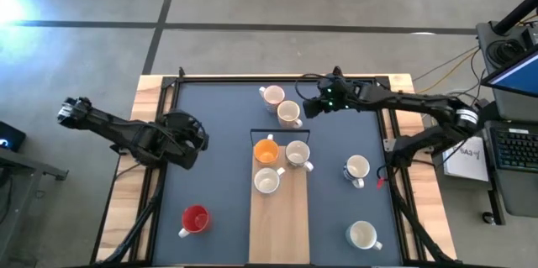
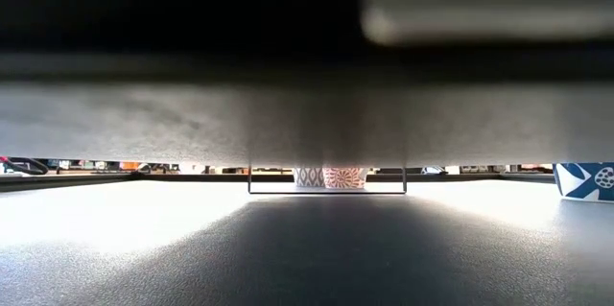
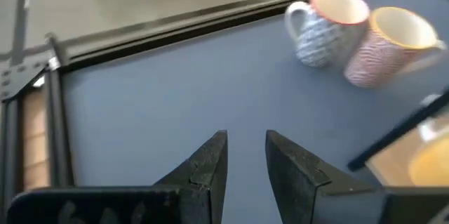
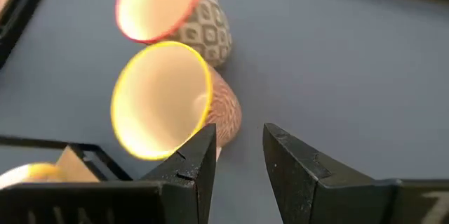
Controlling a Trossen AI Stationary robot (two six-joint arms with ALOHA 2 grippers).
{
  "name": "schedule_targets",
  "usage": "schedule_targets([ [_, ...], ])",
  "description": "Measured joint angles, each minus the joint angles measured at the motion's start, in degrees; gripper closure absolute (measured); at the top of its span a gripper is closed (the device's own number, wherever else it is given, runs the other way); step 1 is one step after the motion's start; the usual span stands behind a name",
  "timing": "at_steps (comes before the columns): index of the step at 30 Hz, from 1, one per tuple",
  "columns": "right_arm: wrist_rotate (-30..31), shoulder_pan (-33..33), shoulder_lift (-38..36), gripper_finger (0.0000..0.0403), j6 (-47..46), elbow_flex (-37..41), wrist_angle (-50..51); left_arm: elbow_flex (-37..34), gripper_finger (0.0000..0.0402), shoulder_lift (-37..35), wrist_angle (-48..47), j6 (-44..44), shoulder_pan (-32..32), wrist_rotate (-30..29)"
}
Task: Place coffee mugs
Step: Put the orange mug on the shelf
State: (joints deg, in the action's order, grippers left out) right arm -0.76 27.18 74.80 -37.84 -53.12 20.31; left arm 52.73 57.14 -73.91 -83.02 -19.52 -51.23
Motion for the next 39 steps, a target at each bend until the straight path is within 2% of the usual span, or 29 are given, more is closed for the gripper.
schedule_targets([
  [4,-8.18,1.2,4.6,0.0296,-2.67,-1.24,-2.35,0.02,0.0322,-1.54,-3.72,-0.14,1.1,2.26],
  [5,-8.7,1.23,5.65,0.0296,-2.72,-2.24,-2.21,0.02,0.0322,-2.06,-4.66,-0.12,1.28,2.77],
  [10,-8.1,1.26,9.48,0.0296,-2.23,-8.44,0.22,0.04,0.0322,-5.76,-7.76,-0.2,1.31,2.77],
  [13,-7.83,1.24,12.56,0.0296,-2.22,-13.13,6.82,0.04,0.0322,-8.3,-8.33,1.12,1.32,2.76],
  [17,-1.22,0.92,16.84,0.0296,-0.3,-19.57,19.53,0.04,0.0322,-11.38,-8.53,3.97,1.3,2.76],
  [20,1.14,0.59,19.48,0.0296,1.57,-23.39,24.26,0.04,0.0322,-13.35,-8.58,6.34,1.3,2.75],
  [26,0.79,-0.65,23.63,0.0296,4.23,-27.7,24.12,0.04,0.0322,-16.07,-9.15,7.97,1.3,2.39],
  [34,-0.02,-1.16,28.8,0.0297,5.2,-28.24,24.19,0.04,0.0322,-17.22,-9.67,8.52,1.31,2.31],
  [39,-1.61,-1.41,29.12,0.0331,6.25,-28.24,24.38,0.04,0.0322,-17.28,-9.7,8.56,1.31,2.31],
])
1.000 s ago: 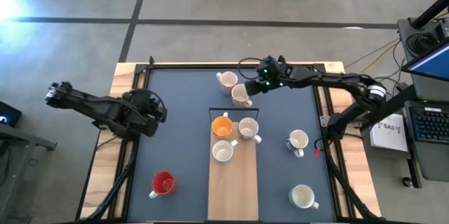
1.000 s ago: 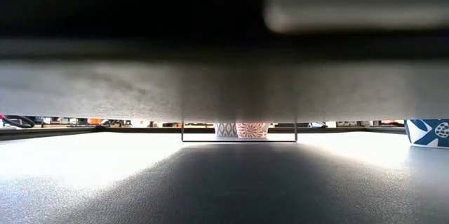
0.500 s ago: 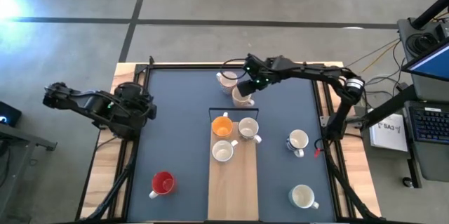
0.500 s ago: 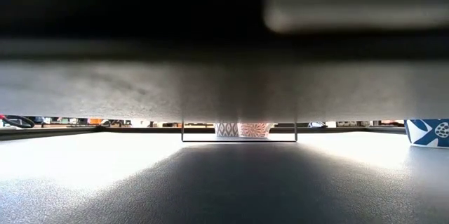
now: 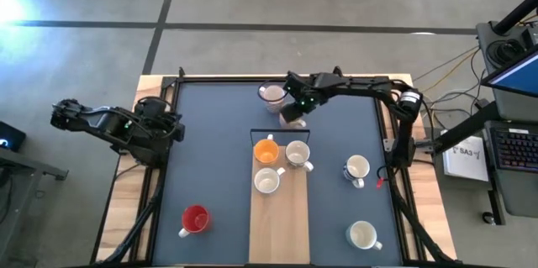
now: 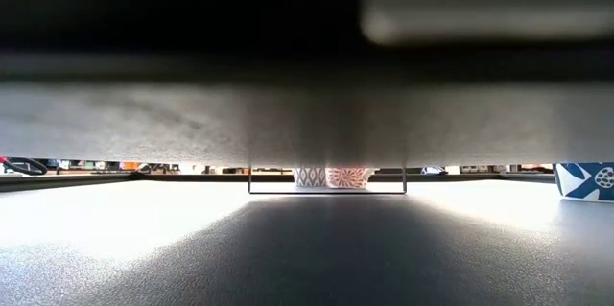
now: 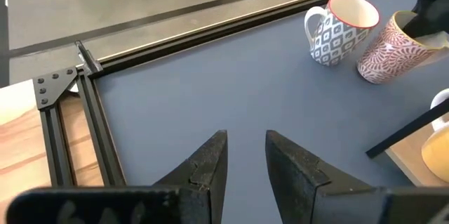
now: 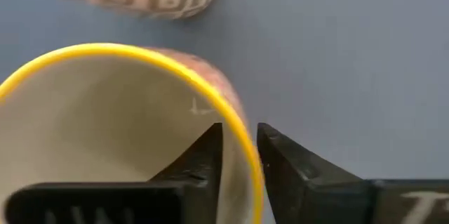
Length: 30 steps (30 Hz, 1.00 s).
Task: Place coffee mugs
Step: Put the orange mug on the shelf
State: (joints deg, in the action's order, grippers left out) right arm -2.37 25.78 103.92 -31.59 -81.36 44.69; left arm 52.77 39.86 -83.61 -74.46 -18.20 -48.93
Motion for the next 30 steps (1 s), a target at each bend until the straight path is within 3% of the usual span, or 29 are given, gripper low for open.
schedule_targets([
  [5,-1.39,-0.04,-0.56,0.0385,1.37,0.15,0.55,-0.04,0.0322,0.02,-0.02,0.02,0.0,0.0],
  [11,-1.48,0.29,-3.32,0.0388,3.0,0.11,2.24,-0.06,0.0322,-0.15,-0.13,0.05,0.0,0.0],
  [18,7.35,1.12,-8.22,0.0388,3.13,0.11,14.28,-0.08,0.0322,-0.2,-0.11,0.07,0.0,0.2],
  [30,6.35,-3.47,-13.21,0.0389,-2.18,0.11,31.81,-0.08,0.0322,-0.98,0.07,2.68,-0.02,5.06],
])
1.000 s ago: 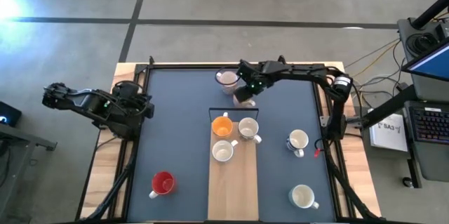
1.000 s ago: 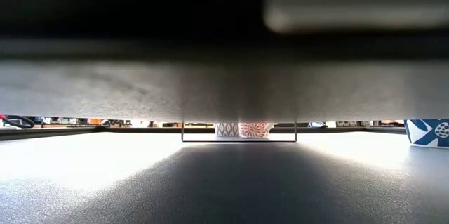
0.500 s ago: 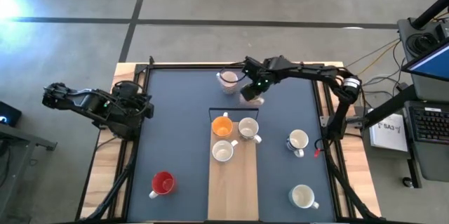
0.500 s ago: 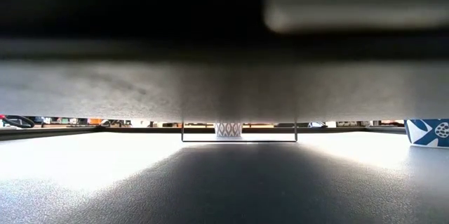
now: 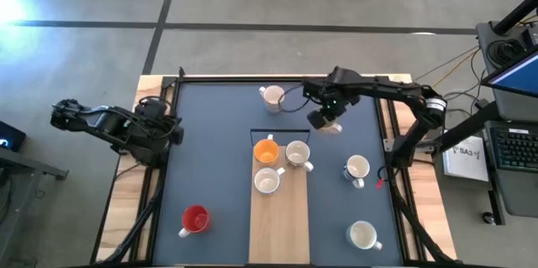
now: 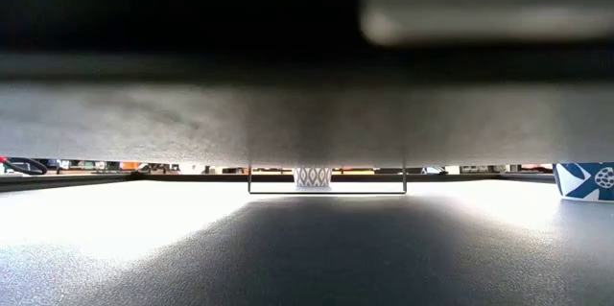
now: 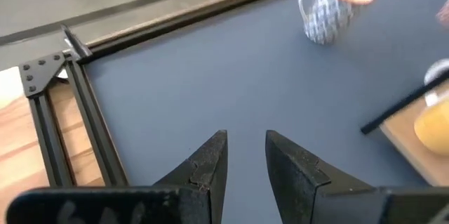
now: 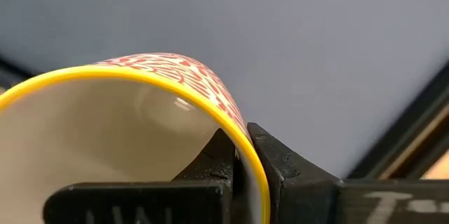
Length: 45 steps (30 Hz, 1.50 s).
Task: Place coffee mugs
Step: Put the orange mug on the shelf
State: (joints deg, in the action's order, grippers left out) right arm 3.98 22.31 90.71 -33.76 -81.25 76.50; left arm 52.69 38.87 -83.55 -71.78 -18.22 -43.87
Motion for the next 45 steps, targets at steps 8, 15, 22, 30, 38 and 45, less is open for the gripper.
schedule_targets([
  [8,-2.32,-7.1,-0.6,0.0389,-6.25,0.69,6.93,0.0,0.0322,-1.3,0.76,5.25,-0.04,1.82],
  [15,-9.3,-14.97,-0.6,0.0389,-9.52,2.63,6.9,0.0,0.0322,-3.4,1.62,8.19,-0.07,2.65],
  [22,-11.92,-22.23,-0.67,0.039,-10.77,2.64,6.56,0.02,0.0322,-4.61,3.71,8.12,-0.07,2.63],
  [30,-13.58,-31.64,-1.55,0.039,-13.17,2.11,4.05,0.07,0.0322,-4.57,4.72,5.59,-0.07,2.59],
  [38,-11.66,-37.63,-1.67,0.039,-16.54,1.03,-8.96,0.09,0.0322,-4.53,4.72,5.28,-0.07,2.54],
  [45,-6.25,-38.34,-0.87,0.039,-17.96,1.03,-15.12,0.11,0.0322,-4.98,4.74,4.69,-0.07,2.48],
])
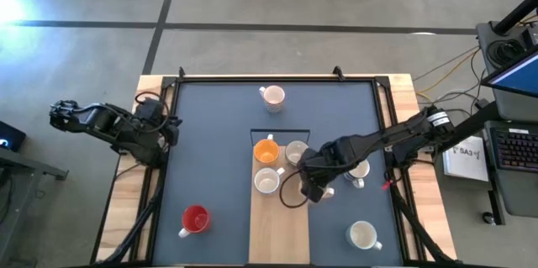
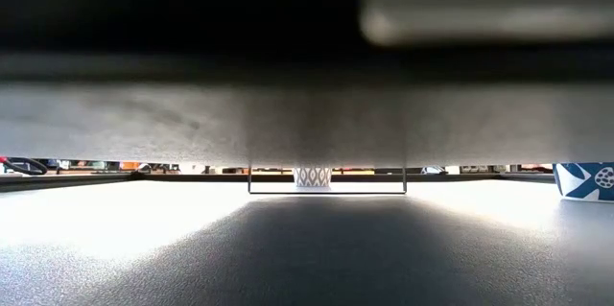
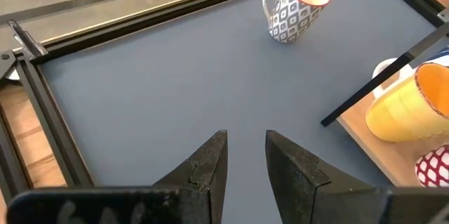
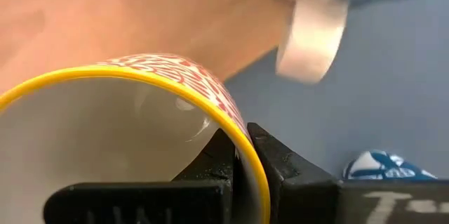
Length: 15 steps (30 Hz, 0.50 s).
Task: Place coffee mugs
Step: Put the orange mug on the shelf
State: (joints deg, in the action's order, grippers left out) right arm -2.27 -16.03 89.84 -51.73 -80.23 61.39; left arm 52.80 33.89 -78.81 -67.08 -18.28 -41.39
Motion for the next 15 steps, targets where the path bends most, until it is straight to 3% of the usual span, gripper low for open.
schedule_targets([
  [6,5.76,0.06,0.09,0.039,-8.59,0.0,-0.7,0.0,0.0322,-0.38,0.0,-0.96,0.02,0.2],
  [15,5.21,-0.2,0.14,0.039,-16.61,0.0,-2.12,0.0,0.0322,-1.97,-0.04,3.14,0.01,0.26],
])
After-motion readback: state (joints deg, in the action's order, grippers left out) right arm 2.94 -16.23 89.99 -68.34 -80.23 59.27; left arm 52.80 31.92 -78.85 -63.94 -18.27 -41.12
